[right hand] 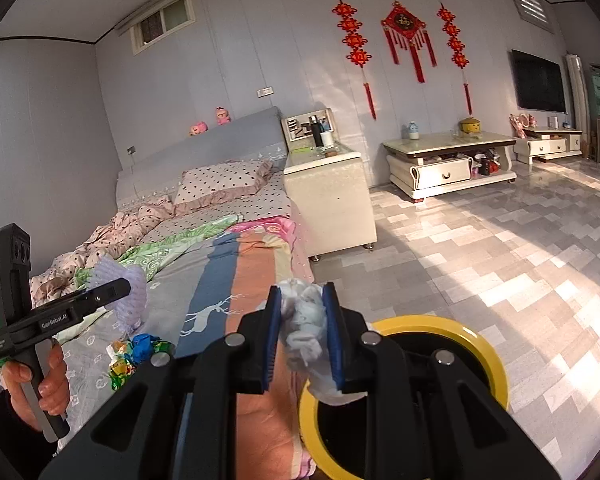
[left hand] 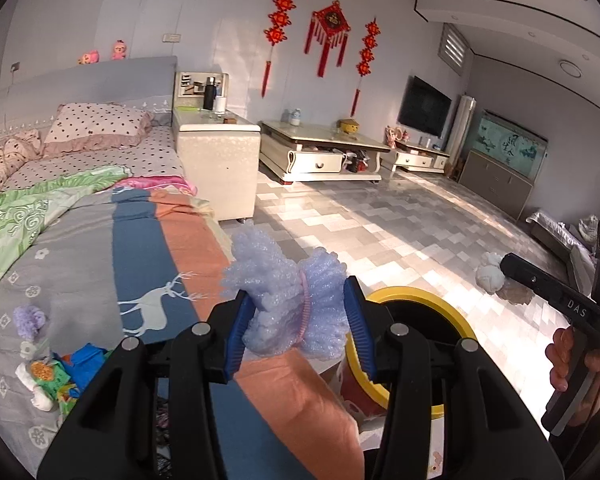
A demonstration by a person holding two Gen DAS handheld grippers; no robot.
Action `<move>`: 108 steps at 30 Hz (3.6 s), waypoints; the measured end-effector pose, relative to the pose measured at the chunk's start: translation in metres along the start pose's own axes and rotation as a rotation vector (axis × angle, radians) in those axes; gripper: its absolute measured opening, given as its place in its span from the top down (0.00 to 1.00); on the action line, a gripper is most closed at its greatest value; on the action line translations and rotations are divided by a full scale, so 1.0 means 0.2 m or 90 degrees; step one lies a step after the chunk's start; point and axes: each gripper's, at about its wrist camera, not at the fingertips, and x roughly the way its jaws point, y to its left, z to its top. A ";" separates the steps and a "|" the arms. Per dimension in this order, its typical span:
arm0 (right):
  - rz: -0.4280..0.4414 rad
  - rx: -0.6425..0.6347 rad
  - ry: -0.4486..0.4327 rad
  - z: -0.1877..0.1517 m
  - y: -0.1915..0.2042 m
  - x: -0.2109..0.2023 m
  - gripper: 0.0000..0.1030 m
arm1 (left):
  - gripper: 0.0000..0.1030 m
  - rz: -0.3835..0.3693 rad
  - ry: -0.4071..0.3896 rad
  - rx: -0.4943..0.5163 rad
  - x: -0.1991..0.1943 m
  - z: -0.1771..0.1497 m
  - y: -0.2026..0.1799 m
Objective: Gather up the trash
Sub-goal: 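Carry both items over the yellow bin and open both tools to drop them, then grasp the lavender pom-pom with the left tool while the right tool grasps the black bag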
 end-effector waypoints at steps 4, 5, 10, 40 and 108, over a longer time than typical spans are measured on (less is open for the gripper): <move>-0.028 0.027 0.009 -0.01 -0.13 0.05 0.81 | 0.58 -0.030 0.026 0.026 0.21 -0.02 -0.17; -0.034 0.039 0.013 -0.02 -0.17 0.06 0.81 | 0.58 -0.039 0.037 0.029 0.27 -0.02 -0.22; -0.072 0.085 0.034 -0.07 -0.34 0.17 0.81 | 0.58 -0.067 0.084 0.041 0.52 -0.09 -0.34; -0.190 0.144 0.068 -0.23 -0.60 0.25 0.52 | 0.12 -0.097 0.140 0.003 0.79 -0.21 -0.38; 0.235 -0.263 0.395 -0.81 1.34 1.26 0.49 | 0.36 0.390 0.190 -0.198 0.49 -0.49 2.38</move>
